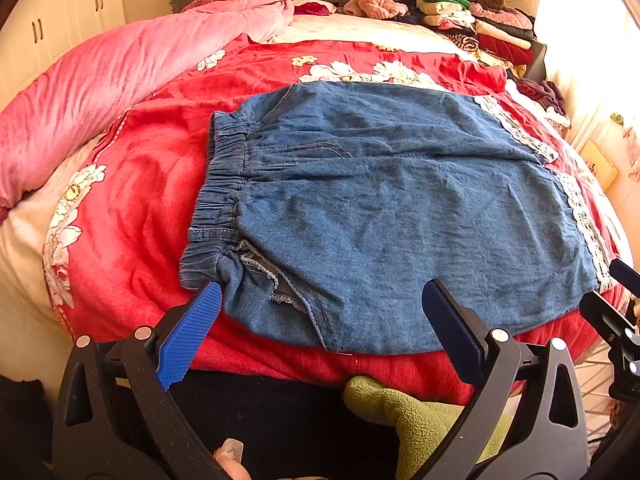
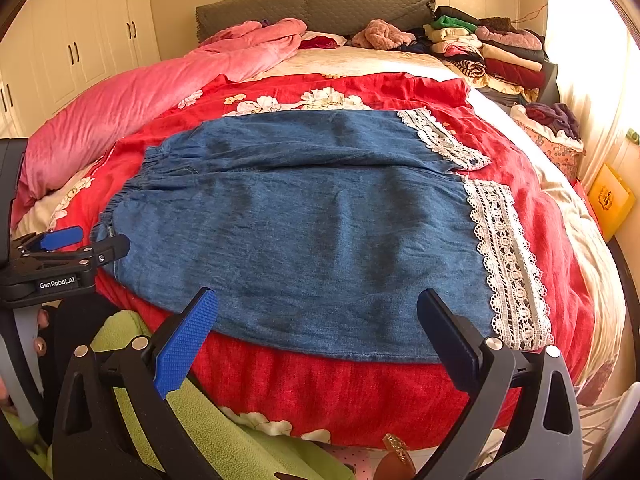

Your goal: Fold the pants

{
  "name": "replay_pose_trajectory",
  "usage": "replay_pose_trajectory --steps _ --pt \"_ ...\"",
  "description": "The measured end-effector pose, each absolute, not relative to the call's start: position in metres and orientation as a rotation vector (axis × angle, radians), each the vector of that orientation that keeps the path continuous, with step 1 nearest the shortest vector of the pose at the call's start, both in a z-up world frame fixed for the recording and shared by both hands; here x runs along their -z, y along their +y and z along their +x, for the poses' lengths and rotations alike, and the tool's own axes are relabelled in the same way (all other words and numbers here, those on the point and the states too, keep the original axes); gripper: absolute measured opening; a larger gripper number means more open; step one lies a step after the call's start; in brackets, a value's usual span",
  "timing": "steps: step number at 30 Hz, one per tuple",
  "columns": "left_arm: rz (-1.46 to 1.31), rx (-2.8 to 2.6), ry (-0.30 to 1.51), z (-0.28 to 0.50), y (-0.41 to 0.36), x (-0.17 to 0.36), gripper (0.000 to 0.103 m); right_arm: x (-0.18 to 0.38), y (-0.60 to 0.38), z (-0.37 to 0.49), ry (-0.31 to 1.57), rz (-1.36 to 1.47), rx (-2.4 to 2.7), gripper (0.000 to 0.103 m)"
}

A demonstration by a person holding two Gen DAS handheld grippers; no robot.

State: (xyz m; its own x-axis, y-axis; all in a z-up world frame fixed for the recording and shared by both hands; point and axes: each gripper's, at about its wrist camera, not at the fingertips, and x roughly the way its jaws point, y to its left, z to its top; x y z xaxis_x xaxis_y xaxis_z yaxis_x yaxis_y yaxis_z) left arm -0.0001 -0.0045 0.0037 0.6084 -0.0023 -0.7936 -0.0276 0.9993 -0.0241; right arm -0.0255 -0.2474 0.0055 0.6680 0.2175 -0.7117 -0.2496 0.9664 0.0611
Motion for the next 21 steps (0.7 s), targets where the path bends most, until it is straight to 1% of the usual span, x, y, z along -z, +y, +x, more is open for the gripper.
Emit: replay_pose_trajectory --steps 13,21 --pt "-0.033 -0.038 0.910 0.019 0.007 -0.001 0.095 -0.004 -0.239 -0.008 0.802 -0.039 -0.281 0.099" --pt "-0.055 -0.074 0.899 0.041 0.030 -0.003 0.095 -0.007 -0.220 0.024 0.798 -0.066 -0.324 0.099"
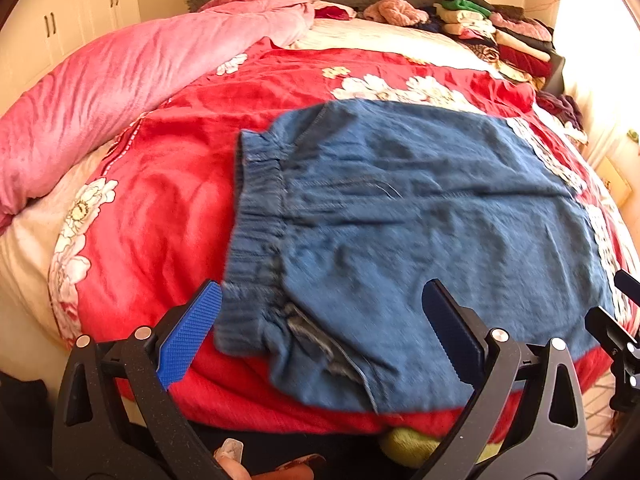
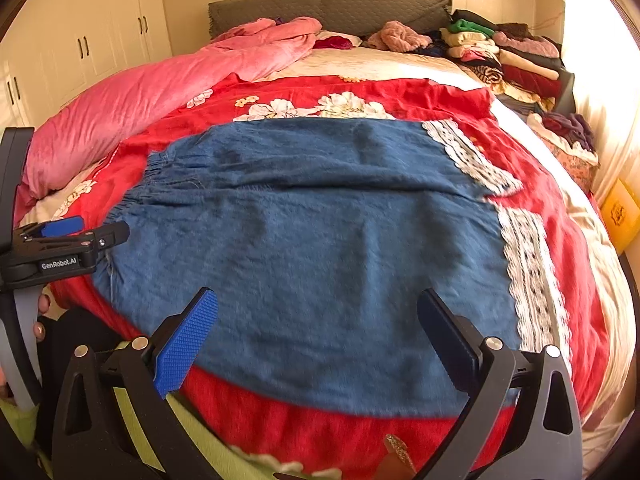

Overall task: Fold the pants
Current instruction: 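Lower the left gripper onto the elastic waistband and grasp it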

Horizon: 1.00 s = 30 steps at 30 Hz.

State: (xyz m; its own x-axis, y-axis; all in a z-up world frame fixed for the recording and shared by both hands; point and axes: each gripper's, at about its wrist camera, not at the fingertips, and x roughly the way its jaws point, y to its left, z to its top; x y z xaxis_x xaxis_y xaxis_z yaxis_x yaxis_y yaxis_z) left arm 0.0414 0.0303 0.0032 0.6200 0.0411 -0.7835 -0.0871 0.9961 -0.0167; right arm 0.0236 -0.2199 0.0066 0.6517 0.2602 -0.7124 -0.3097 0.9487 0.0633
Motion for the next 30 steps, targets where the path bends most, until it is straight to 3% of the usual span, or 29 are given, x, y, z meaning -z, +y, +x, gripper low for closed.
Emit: replay_pose_trajectory --steps 20,30 --pt "-0.146 -0.142 0.917 0.134 0.106 -0.009 0.095 -0.033 -0.165 0.147 0.771 -0.169 -0.437 0.099" --pt "-0.171 -0.131 0.999 0.184 0.130 0.012 0.095 -0.031 -0.130 0.208 0.780 -0.253 -0.517 0.099"
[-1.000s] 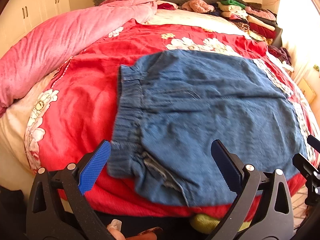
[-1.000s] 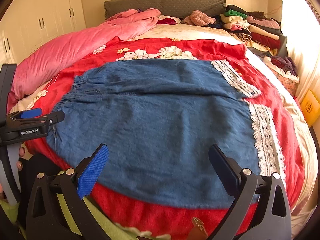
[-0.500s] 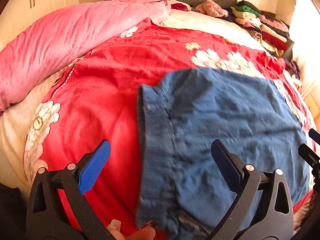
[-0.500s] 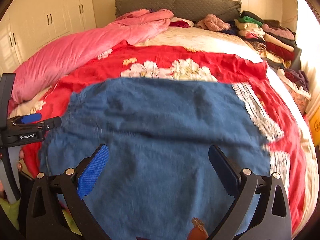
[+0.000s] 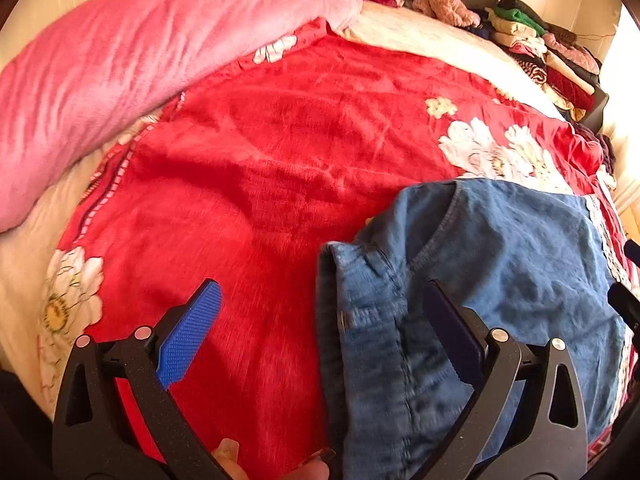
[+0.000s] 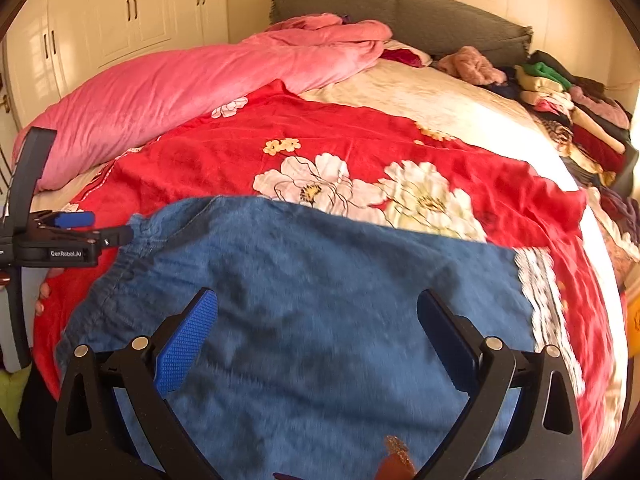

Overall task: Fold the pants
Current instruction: 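Lower the left gripper onto the elastic waistband and grasp it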

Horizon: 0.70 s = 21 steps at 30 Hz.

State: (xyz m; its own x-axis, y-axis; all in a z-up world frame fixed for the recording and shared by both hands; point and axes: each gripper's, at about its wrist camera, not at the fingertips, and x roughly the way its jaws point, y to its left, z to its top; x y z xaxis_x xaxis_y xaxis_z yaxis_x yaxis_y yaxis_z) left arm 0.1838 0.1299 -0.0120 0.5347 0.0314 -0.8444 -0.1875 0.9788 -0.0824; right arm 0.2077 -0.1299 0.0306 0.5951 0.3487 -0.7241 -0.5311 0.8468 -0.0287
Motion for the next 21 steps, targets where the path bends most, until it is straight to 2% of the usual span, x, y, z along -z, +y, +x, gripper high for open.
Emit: replay_pose_trajectory --steps 9,18,19,21 --pt "-0.109 -0.118 1.038 0.202 0.127 0.030 0.095 -0.014 -0.104 0.263 0.854 -0.274 -0.538 0.099" --pt "-0.088 -0.122 1.002 0.215 0.132 0.043 0.095 0.003 -0.065 0.286 0.856 -0.453 -0.586 0.099" --pt "-0.094 -0.122 0.996 0.215 0.133 0.043 0.093 0.005 -0.061 0.286 0.854 -0.471 -0.591 0.099" --pt "-0.102 -0.099 0.988 0.214 0.132 0.042 0.079 0.008 -0.055 0.289 0.854 -0.499 -0.598 0.099"
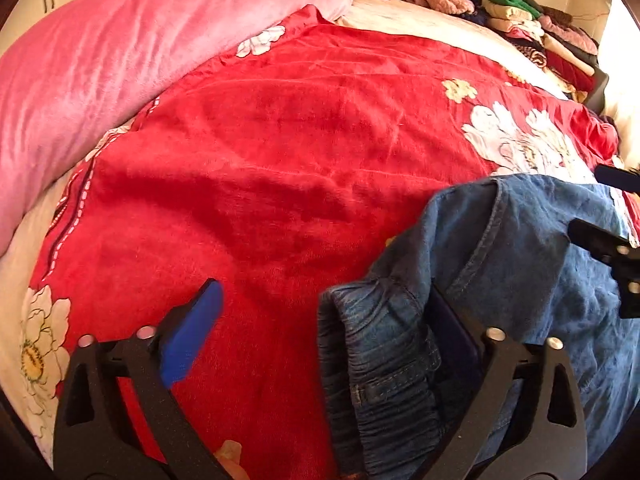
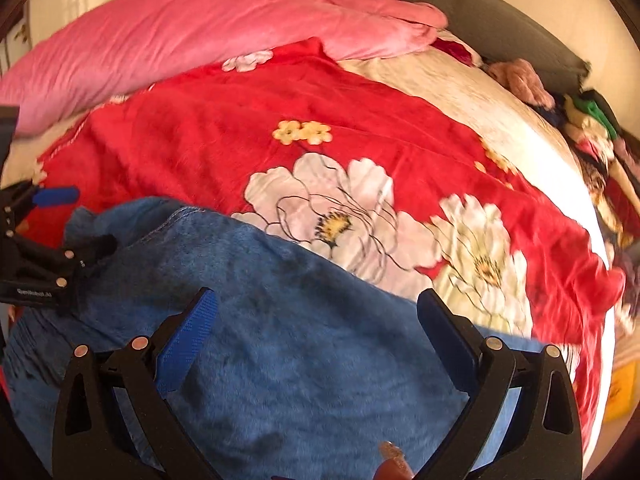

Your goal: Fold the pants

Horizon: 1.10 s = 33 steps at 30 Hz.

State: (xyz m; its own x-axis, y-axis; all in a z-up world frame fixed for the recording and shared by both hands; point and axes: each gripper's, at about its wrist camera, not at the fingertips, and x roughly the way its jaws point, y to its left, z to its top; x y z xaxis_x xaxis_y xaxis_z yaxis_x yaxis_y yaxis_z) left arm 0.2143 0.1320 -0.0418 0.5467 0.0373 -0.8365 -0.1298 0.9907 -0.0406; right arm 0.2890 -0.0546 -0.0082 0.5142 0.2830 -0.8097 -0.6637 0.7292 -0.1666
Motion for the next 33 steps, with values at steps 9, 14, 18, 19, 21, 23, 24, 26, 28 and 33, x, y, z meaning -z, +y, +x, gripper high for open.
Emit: replay_pose_trajectory --steps 9,14,18,19,21,23,24,26,28,33 --pt "-0.158 0.023 0.910 0.195 0.128 0.022 0.029 0.011 -0.036 0.298 0.859 -0.551 -0.623 0.099" --pt "-0.129 0.059 0.837 0.171 0.124 -0.002 0.028 0.010 -0.026 0.294 0.820 -0.618 -0.660 0.099" --pt "-0.103 0.084 0.808 0.157 0.116 -0.012 0.028 0.012 -0.014 0.288 0.784 -0.710 -0.676 0.099" --pt "-0.096 0.089 0.805 0.156 0.114 -0.013 0.028 0.014 -0.011 0.286 0.773 -0.739 -0.678 0.099" --pt "-0.080 0.094 0.798 0.154 0.110 -0.015 0.028 0.018 -0.008 0.284 0.776 -0.773 -0.685 0.097" --pt "-0.068 0.099 0.795 0.154 0.108 -0.016 0.028 0.024 -0.006 0.283 0.785 -0.787 -0.698 0.089" --pt "-0.067 0.099 0.797 0.156 0.108 -0.016 0.028 0.027 -0.005 0.283 0.796 -0.781 -0.706 0.078" --pt "-0.068 0.099 0.801 0.156 0.109 -0.015 0.027 0.032 -0.003 0.278 0.817 -0.772 -0.739 0.061" --pt "-0.069 0.093 0.799 0.155 0.111 -0.014 0.027 0.032 -0.001 0.272 0.808 -0.766 -0.767 0.044" --pt "-0.068 0.075 0.795 0.151 0.116 -0.014 0.027 0.020 -0.011 0.258 0.778 -0.698 -0.774 0.016"
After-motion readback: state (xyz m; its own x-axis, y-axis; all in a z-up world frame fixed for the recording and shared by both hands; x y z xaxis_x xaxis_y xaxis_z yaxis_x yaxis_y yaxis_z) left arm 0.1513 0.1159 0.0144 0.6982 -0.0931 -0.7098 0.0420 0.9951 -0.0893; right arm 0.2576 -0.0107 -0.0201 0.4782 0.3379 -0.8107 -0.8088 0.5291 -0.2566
